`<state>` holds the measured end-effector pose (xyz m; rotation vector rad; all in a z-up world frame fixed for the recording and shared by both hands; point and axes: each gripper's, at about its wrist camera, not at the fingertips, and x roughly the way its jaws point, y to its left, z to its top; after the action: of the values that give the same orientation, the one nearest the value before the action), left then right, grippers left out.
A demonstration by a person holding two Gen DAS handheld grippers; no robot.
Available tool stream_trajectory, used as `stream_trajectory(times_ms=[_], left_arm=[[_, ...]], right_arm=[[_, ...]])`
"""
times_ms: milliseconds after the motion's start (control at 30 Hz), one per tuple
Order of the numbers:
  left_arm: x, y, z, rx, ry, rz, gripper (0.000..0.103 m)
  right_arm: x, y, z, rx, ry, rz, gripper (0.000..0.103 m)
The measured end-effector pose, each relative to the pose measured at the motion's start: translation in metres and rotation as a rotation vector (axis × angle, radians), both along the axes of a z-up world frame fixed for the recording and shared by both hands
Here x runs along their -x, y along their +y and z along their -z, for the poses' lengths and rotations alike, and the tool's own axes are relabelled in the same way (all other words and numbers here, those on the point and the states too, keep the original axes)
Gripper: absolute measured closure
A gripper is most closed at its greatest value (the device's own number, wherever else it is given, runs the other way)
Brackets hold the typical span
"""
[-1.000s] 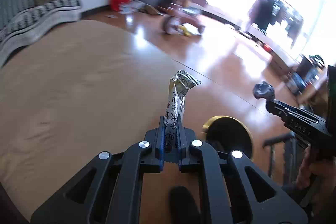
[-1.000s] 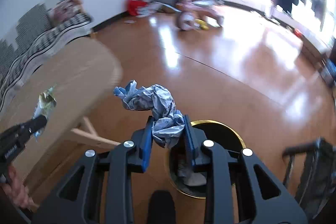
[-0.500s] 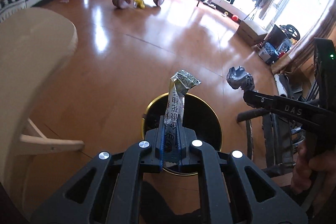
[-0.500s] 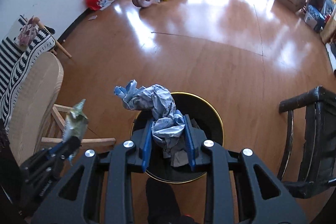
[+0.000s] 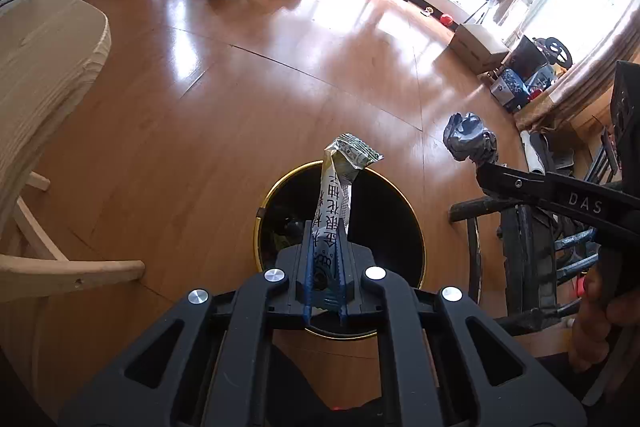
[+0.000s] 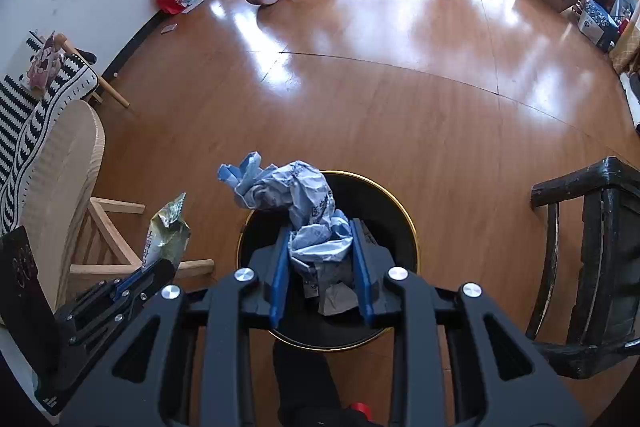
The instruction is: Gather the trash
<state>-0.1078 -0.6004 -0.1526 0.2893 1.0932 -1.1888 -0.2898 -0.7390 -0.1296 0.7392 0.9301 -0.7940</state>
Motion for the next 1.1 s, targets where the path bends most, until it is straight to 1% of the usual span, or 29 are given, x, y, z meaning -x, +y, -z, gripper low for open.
stream_trajectory(times_ms=[67,133,167,200,233,267,300,333,367,433,467,500,600,700,733,767,867,933,967,1067,1100], left_arm=[[0.002,-0.002,0.001,0.001,0.006,0.005,0.095],[0.002,-0.004,0.003,0.002,0.004,0.011,0.093],[0.002,-0.004,0.003,0.001,0.002,0.013,0.091],[0.003,-0.005,0.004,-0.005,0.002,0.016,0.085],[0.003,-0.006,0.005,-0.007,0.001,0.021,0.071],[0.004,-0.006,0.004,-0.004,-0.002,0.022,0.062],[0.004,-0.005,0.004,0.002,-0.005,0.023,0.048],[0.006,-0.005,0.002,0.008,-0.016,0.022,0.043],[0.007,-0.004,0.001,0.009,-0.023,0.024,0.042],[0.007,-0.003,-0.001,0.007,-0.038,0.028,0.037],[0.007,-0.002,-0.003,0.007,-0.046,0.023,0.034],[0.004,0.002,-0.006,0.008,-0.061,0.009,0.028],[-0.007,0.017,-0.017,0.016,-0.088,-0.034,0.024],[-0.026,0.041,-0.036,0.03,-0.107,-0.102,0.018],[-0.035,0.054,-0.044,0.032,-0.124,-0.139,0.014],[-0.044,0.066,-0.053,0.034,-0.142,-0.176,0.012],[-0.074,0.113,-0.074,0.021,-0.196,-0.292,0.01],[-0.096,0.154,-0.088,-0.01,-0.241,-0.387,0.008],[-0.103,0.168,-0.093,-0.021,-0.255,-0.42,0.008],[-0.132,0.235,-0.111,-0.071,-0.311,-0.555,0.008],[-0.137,0.252,-0.115,-0.08,-0.325,-0.587,0.008]], right_arm=[[0.001,-0.002,0.001,-0.004,0.003,0.002,0.075],[0.002,-0.004,0.003,-0.011,0.007,0.006,0.064],[0.003,-0.006,0.004,-0.009,0.014,0.013,0.047],[0.004,-0.007,0.004,-0.004,0.017,0.02,0.035],[0.004,-0.006,0.003,0.001,0.015,0.024,0.034],[0.005,-0.006,0.002,0.006,0.013,0.026,0.034],[0.005,-0.007,0.002,0.007,0.014,0.025,0.034],[0.004,-0.006,0.002,0.005,0.014,0.024,0.034],[0.004,-0.006,0.002,0.002,0.013,0.023,0.034],[0.002,-0.004,0.0,0.005,0.012,0.02,0.033],[0.002,-0.005,0.0,0.006,0.009,0.019,0.031],[-0.001,-0.004,-0.002,0.011,0.003,0.016,0.027],[-0.015,0.003,-0.011,0.043,0.004,-0.006,0.019],[-0.039,0.015,-0.024,0.091,-0.005,-0.056,0.017],[-0.048,0.021,-0.03,0.109,-0.023,-0.071,0.016],[-0.055,0.025,-0.035,0.121,-0.038,-0.08,0.014],[-0.086,0.048,-0.056,0.158,-0.096,-0.135,0.012],[-0.114,0.072,-0.068,0.178,-0.129,-0.2,0.011],[-0.128,0.084,-0.074,0.186,-0.141,-0.233,0.011],[-0.176,0.133,-0.088,0.203,-0.177,-0.366,0.011],[-0.197,0.159,-0.094,0.206,-0.189,-0.43,0.011]])
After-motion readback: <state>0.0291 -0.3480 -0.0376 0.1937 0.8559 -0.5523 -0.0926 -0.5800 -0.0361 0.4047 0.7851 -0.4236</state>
